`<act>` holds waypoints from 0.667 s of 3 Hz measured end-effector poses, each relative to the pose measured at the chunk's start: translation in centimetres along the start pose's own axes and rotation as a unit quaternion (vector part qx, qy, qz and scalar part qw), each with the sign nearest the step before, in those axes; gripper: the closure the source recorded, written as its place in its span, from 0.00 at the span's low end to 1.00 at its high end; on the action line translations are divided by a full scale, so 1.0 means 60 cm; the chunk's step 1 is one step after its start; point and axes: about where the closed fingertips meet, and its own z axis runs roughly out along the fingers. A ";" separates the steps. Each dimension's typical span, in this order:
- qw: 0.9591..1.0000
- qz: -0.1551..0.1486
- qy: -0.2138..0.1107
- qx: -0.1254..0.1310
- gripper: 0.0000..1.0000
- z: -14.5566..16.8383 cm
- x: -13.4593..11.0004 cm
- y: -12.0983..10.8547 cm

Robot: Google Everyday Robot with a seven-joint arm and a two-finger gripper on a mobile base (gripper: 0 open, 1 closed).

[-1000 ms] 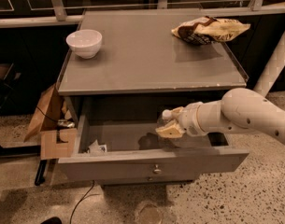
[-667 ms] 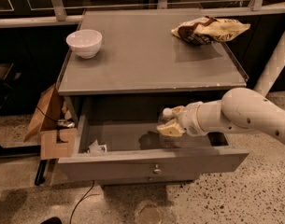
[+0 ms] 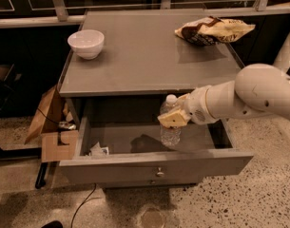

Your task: Pick water bottle from top drawer and place on counter

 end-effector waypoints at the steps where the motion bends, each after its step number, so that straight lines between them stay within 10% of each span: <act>1: 1.000 0.021 -0.012 0.009 1.00 -0.049 -0.084 -0.002; 2: 1.000 0.022 -0.012 0.009 1.00 -0.049 -0.084 -0.002</act>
Offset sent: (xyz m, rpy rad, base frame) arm 0.0046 0.0059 0.0472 0.0252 0.0031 -0.0331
